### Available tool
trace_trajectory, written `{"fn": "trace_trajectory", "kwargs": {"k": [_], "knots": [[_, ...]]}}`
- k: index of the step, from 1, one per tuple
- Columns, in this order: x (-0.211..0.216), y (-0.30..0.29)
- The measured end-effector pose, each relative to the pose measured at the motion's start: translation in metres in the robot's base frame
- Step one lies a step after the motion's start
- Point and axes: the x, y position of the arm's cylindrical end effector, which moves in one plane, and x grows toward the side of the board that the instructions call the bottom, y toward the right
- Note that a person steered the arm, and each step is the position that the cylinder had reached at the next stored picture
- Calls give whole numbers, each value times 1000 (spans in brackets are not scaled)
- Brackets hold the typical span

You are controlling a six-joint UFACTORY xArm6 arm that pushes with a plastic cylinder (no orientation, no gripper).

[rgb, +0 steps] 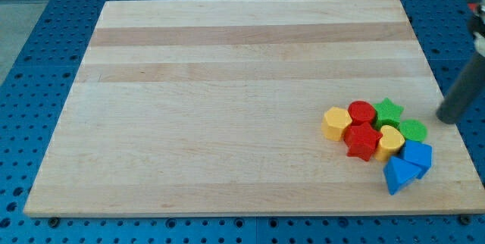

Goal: Move your arm towards the blue triangle

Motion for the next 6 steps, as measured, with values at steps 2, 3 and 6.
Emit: {"fn": "trace_trajectory", "kwargs": {"k": [2,3,6], "knots": [[83,6],[115,-5],[112,-69]]}}
